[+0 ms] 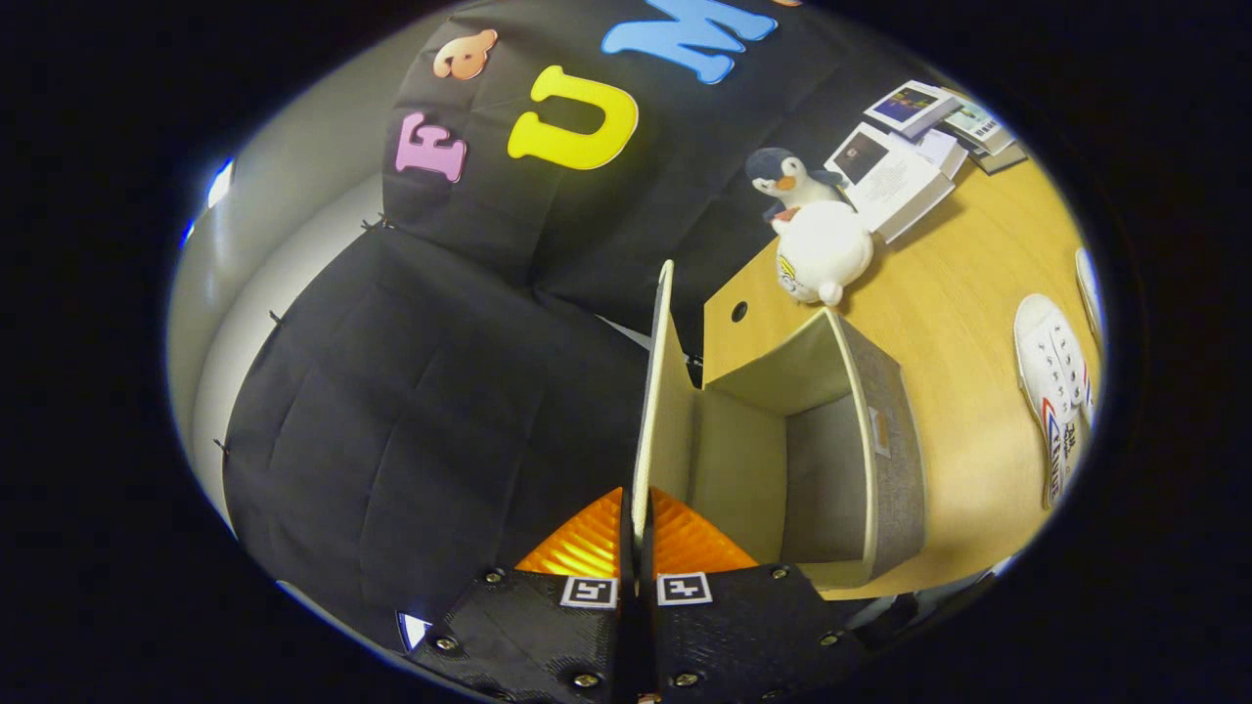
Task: Open the storage box then place both shoes into the box .Put the left shoe in first, then the right shoe, with the right side of both shoes facing outward in a uniform manner.
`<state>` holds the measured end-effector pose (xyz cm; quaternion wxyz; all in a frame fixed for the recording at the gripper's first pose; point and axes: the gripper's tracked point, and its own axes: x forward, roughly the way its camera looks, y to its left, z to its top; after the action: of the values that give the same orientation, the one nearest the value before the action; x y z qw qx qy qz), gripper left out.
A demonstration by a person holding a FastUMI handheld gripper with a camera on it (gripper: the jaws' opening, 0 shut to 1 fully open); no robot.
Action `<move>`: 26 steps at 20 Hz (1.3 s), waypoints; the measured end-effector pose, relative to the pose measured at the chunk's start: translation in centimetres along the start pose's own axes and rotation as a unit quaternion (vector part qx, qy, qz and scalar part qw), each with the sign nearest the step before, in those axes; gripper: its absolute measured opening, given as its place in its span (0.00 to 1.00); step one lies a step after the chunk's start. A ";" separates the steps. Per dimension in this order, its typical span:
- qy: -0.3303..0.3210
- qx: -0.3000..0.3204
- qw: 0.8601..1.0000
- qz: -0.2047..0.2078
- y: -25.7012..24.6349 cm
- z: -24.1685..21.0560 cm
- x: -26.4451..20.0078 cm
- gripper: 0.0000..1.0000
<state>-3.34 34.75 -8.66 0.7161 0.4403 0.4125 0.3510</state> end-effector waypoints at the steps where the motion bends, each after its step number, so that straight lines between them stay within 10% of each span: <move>1: 0.002 -0.006 1.000 -0.001 0.7 -0.3 0.5 0.01; 16: 0.055 -0.159 0.985 0.024 9.0 -7.4 9.7 0.13; 20: 0.059 -0.193 0.979 0.034 9.8 -7.6 10.4 0.44; 23: 0.053 -0.219 0.974 0.025 9.1 -7.1 10.0 0.94; 26: 0.032 -0.242 0.970 0.008 7.8 -5.5 8.4 0.98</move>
<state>-5.91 46.81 -5.36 0.7849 0.2458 0.3347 0.4599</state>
